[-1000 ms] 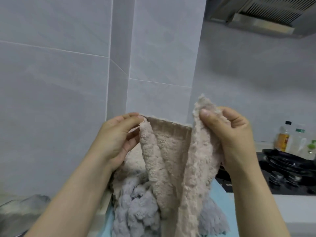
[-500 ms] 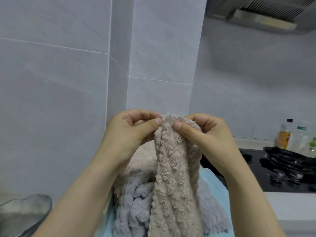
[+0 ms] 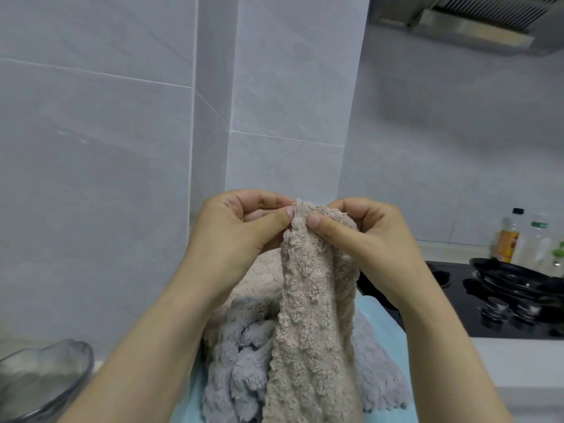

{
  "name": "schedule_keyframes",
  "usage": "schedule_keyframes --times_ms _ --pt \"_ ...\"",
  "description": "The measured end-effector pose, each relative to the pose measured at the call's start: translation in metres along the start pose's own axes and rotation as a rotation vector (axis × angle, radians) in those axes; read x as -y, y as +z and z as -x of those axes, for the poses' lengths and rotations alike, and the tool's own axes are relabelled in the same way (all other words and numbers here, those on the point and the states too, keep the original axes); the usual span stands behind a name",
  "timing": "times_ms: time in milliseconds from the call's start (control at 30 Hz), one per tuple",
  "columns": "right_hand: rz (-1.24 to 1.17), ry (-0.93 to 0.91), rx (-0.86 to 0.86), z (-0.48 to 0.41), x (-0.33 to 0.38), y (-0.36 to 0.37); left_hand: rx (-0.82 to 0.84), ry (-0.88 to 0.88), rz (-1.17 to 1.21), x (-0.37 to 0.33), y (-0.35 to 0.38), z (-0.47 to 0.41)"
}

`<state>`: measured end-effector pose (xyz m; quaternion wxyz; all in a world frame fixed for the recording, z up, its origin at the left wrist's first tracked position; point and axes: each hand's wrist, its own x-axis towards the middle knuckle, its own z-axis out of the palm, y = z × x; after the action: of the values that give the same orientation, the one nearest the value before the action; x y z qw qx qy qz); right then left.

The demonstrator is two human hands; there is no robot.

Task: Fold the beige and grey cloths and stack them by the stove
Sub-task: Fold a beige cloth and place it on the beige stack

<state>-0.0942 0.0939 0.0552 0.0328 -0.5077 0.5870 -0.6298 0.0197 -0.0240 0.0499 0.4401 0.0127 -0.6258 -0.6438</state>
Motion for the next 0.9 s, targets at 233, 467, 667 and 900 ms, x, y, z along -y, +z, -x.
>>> schedule_keyframes --times_ms 233,467,667,900 --pt "0.027 -0.017 -0.045 -0.002 -0.004 0.0 0.022 0.028 -0.049 -0.001 0.0 0.002" --pt "0.106 -0.039 -0.063 0.0 -0.005 -0.001 -0.071 0.089 -0.13 0.004 0.001 -0.002" --pt "0.374 -0.097 -0.138 0.001 -0.006 -0.02 -0.19 0.176 -0.172 0.006 -0.009 -0.008" --pt "0.737 -0.233 -0.277 -0.002 -0.009 -0.028 -0.227 0.204 -0.194 0.012 -0.014 -0.012"
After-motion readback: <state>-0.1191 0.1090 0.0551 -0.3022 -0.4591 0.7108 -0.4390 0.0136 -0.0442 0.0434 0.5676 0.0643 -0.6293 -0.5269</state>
